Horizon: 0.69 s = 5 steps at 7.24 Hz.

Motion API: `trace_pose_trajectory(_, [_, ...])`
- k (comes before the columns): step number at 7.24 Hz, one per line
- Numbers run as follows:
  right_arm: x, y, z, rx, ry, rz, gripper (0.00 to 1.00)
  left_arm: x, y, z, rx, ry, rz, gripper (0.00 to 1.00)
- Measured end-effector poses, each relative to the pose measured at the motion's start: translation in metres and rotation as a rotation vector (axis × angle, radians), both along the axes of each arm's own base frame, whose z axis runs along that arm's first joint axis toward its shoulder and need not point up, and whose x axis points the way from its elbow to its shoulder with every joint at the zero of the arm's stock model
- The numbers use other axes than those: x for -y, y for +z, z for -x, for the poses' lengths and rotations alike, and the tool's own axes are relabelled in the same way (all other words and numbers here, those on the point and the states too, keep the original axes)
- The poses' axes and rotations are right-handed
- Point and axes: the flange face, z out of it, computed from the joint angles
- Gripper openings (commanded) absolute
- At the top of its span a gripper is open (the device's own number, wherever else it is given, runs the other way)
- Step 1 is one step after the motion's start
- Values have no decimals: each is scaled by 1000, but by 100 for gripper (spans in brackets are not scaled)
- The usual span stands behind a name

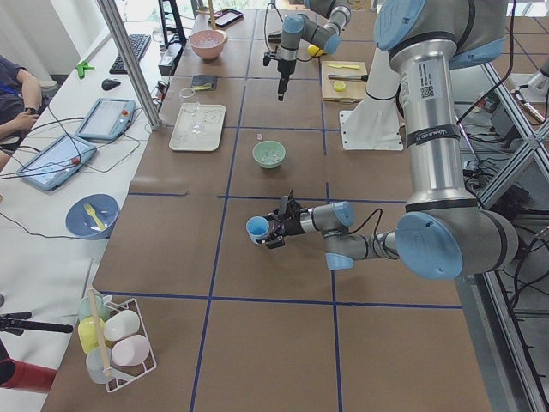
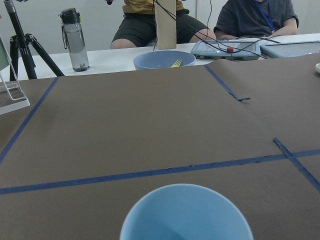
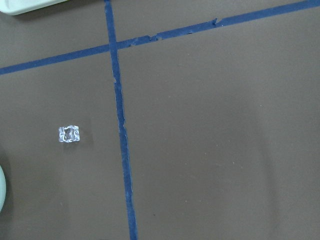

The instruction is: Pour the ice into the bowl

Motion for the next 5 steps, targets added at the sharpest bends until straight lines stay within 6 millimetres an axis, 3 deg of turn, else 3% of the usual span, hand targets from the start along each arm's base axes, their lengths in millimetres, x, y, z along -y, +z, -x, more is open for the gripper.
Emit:
trace_pose_trajectory(3, [-13,-3,24,-16,-10,-19,100,-11,-31,15,-54,62,4,100])
trace_pose_trajectory(5, [-6,-21,60,-29,-20,-16,100,-11,-42,21,-72,84,8,100])
